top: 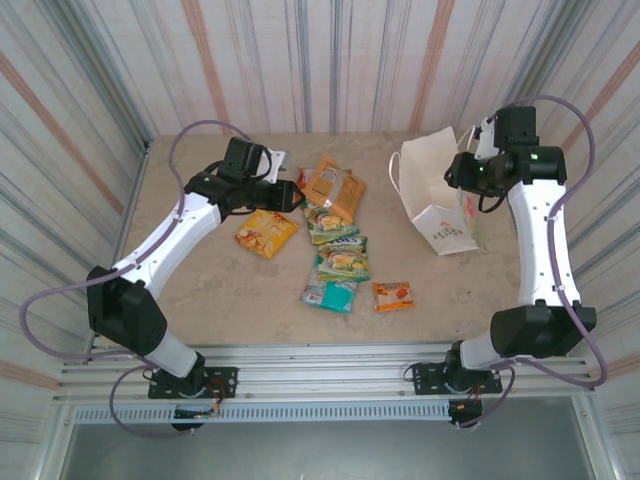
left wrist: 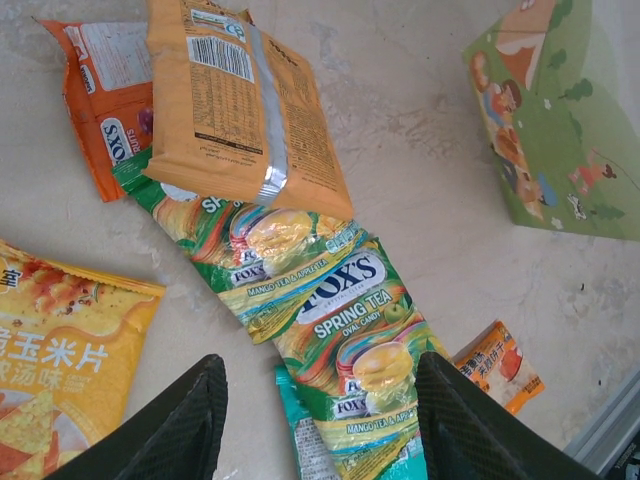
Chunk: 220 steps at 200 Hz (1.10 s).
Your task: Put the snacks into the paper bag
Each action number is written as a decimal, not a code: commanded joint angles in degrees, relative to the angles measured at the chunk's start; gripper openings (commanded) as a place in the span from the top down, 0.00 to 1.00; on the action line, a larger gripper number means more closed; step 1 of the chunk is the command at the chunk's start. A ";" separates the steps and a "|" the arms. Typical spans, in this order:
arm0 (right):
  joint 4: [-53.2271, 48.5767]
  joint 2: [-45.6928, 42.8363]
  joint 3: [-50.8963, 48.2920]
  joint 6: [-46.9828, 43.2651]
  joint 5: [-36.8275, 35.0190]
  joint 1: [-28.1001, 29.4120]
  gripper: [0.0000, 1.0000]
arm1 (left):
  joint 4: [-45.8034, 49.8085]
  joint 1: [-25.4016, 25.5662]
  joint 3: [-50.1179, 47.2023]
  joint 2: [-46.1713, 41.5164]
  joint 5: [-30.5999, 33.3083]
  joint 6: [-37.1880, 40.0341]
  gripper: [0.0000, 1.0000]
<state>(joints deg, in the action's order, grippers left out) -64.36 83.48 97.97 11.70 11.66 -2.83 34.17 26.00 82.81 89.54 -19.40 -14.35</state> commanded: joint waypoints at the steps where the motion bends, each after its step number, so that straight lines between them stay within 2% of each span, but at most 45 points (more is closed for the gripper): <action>1: 2.42 -0.58 -3.44 0.52 5.16 -1.14 0.56 | -0.35 0.44 2.62 0.99 -0.81 -0.68 0.46; 51: 5.88 0.25 -5.06 2.17 6.72 -0.91 0.85 | -0.55 0.44 2.71 1.34 -0.90 -0.60 0.47; 91: 4.26 1.36 -1.11 1.69 -0.83 0.87 1.00 | -0.64 0.46 3.00 1.50 -0.36 -0.33 0.49; 108: 3.43 1.77 -0.30 1.30 -3.20 1.05 1.00 | -1.09 0.46 3.15 1.76 -0.28 -0.39 0.51; 130: 3.75 1.55 0.60 1.31 -1.47 1.90 1.00 | -1.63 0.43 3.64 2.34 -0.86 -0.50 0.51; 177: 9.21 -1.72 0.37 4.58 6.58 2.01 1.00 | -2.13 0.45 4.29 2.53 -1.94 -0.59 0.52; 220: 15.66 -3.10 -7.06 7.83 12.40 -0.45 1.00 | -2.35 0.43 3.35 2.05 -1.64 -0.50 0.52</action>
<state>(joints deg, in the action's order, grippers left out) -53.08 81.67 94.78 16.45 19.25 -1.98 32.69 26.00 85.19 91.85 -20.14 -14.48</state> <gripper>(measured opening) 0.047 0.477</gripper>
